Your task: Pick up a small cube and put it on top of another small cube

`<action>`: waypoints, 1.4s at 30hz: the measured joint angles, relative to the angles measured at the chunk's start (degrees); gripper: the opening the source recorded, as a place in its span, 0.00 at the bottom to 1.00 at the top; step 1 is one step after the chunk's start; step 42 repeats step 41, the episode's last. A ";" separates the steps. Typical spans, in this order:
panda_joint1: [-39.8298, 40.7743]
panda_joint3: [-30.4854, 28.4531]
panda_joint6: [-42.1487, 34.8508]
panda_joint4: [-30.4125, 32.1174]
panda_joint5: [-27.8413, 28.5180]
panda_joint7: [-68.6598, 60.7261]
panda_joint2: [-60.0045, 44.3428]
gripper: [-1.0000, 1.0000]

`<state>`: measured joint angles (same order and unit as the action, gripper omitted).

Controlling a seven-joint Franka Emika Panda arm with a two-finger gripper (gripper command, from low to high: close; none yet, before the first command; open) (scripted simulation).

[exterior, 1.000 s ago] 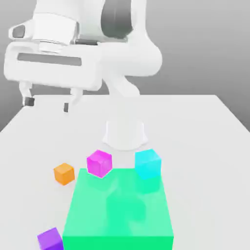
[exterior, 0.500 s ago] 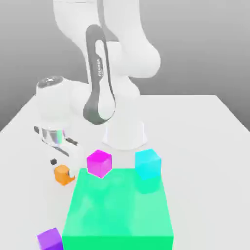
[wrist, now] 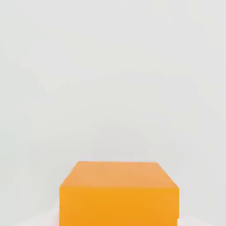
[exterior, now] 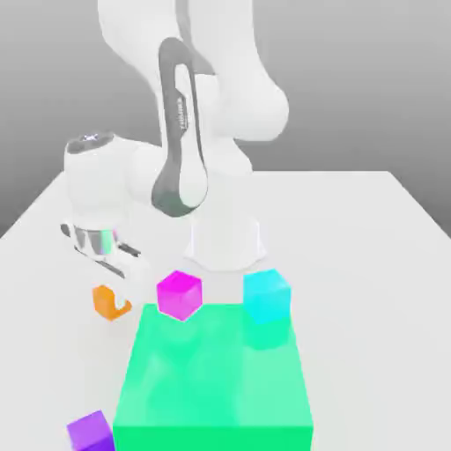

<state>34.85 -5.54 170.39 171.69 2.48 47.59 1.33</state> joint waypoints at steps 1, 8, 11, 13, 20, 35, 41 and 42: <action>-0.15 -0.08 -1.65 0.24 -0.27 -0.32 1.84 0.00; -7.87 3.10 -14.49 -9.12 -7.26 0.15 2.99 0.00; -11.13 5.95 -20.66 -12.55 -9.75 4.16 5.13 0.00; -13.52 8.30 -24.85 -14.54 -11.54 7.39 7.07 0.00; -20.79 17.35 -35.52 -15.07 -16.10 22.93 18.31 0.00; -23.79 30.63 -27.80 -5.80 -19.32 41.33 22.92 1.00; -23.73 30.69 -27.92 -5.80 -19.20 41.42 22.99 1.00; -23.73 30.69 -27.92 -5.80 -19.20 41.42 22.99 1.00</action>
